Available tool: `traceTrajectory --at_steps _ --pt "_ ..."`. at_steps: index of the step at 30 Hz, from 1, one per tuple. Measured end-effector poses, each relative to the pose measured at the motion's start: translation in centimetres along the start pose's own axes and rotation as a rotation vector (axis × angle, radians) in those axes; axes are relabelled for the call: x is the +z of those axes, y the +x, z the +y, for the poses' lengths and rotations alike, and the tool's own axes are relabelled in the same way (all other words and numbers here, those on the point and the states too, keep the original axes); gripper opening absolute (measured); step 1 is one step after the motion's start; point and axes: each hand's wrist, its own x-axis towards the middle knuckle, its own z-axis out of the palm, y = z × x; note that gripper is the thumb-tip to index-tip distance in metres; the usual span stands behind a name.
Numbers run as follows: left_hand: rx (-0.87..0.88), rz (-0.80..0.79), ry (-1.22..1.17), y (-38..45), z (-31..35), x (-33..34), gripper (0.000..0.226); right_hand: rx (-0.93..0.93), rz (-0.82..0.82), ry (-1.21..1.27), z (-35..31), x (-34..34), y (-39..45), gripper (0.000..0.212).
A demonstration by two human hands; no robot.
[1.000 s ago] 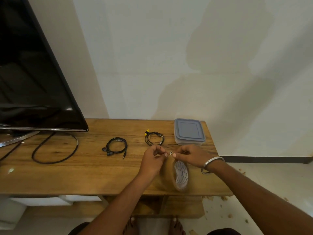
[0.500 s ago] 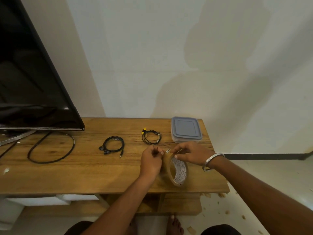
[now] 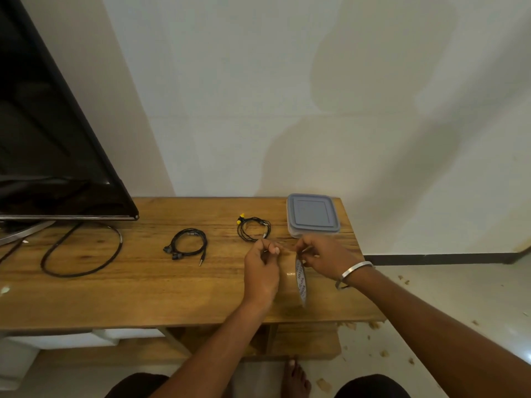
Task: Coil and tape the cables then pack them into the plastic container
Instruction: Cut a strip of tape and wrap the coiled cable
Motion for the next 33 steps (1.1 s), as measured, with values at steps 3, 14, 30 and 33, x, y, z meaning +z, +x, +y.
traceTrajectory --at_steps 3,14,30,33 --pt "0.014 -0.004 0.019 0.1 -0.1 0.2 0.033 -0.01 -0.026 0.036 -0.5 -0.9 -0.1 0.02" --pt "0.035 -0.06 -0.017 -0.3 0.3 0.8 0.029 -0.05 -0.048 -0.147 -2.1 -2.0 0.8 0.017" --pt "0.234 -0.485 0.199 0.5 -0.5 -1.5 0.019 -0.125 0.036 -0.15 -0.2 -1.2 0.5 0.01" --pt "0.263 -0.526 0.193 0.4 -0.5 -1.5 0.02 -0.127 0.042 -0.126 0.1 -1.1 0.4 0.002"
